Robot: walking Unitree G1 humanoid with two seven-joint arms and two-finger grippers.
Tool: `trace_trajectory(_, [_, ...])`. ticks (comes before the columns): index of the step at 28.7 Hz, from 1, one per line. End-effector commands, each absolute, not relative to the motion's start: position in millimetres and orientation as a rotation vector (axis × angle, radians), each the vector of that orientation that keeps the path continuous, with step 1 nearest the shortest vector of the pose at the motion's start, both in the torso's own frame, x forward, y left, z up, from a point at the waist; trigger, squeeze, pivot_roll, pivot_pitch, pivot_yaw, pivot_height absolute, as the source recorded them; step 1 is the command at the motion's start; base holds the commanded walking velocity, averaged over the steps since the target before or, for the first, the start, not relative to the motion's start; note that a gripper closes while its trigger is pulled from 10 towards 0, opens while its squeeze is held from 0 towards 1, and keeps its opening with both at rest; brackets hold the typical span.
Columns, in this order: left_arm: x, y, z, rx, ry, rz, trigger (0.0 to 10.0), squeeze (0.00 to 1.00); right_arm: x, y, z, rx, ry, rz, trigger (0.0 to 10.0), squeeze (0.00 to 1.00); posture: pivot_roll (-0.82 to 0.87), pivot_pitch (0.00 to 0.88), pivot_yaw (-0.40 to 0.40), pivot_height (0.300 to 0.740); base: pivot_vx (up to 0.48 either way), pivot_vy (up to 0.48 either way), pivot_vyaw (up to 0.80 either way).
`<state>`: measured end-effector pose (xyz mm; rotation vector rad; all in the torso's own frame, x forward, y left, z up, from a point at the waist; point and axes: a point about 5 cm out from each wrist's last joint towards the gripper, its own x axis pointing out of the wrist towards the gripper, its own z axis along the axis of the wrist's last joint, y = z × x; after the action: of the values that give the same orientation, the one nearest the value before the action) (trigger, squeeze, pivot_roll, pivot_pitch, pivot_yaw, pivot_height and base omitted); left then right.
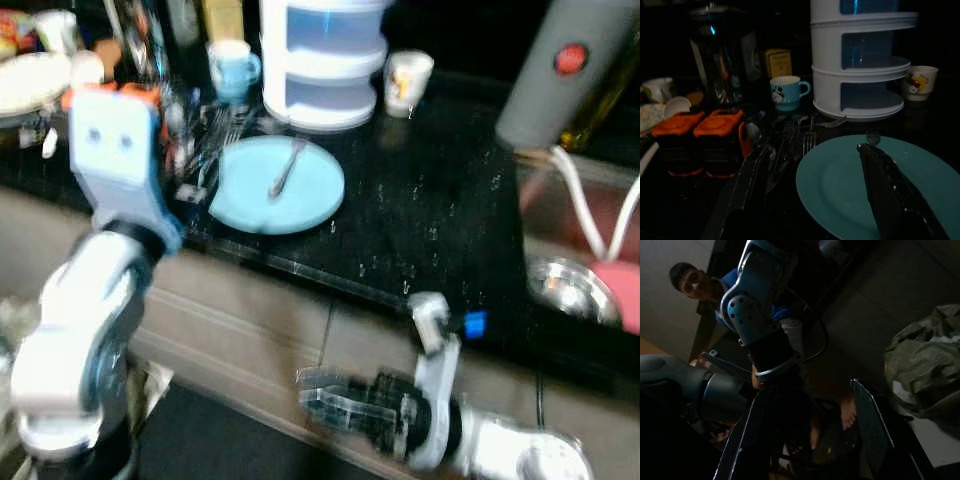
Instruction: Kitchen organization
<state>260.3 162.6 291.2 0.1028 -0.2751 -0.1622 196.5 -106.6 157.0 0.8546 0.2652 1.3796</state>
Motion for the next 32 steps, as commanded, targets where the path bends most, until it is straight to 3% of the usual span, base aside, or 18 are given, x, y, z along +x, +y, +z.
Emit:
trace_trajectory(1, [260.3,158.2,290.3,0.101,-0.272,-0.188,10.0,0.00,195.3,-108.0,155.9,0.862,0.278,1.378,10.0,0.00,0.11,0.034,-0.003,0.740,0.270,0.000,0.00])
trace_trajectory(17, [269.0,161.7,297.6,0.071,-0.267,-0.240,10.0,0.00,195.6,-107.7,155.9,0.874,0.280,1.377,10.0,0.00,0.10,0.023,-0.005,0.740,0.000,0.000,0.00])
trace_trajectory(21, [287.1,170.3,300.1,0.040,-0.263,-0.268,10.0,0.00,193.9,-105.8,155.3,0.844,0.297,1.374,10.0,0.00,0.09,0.025,-0.003,0.740,0.000,0.000,0.00])
trace_trajectory(32, [323.2,183.0,301.8,-0.025,-0.272,-0.234,10.0,0.00,189.9,-107.5,156.7,0.815,0.313,1.364,10.0,0.00,0.05,0.042,-0.014,0.740,0.000,0.000,-0.80])
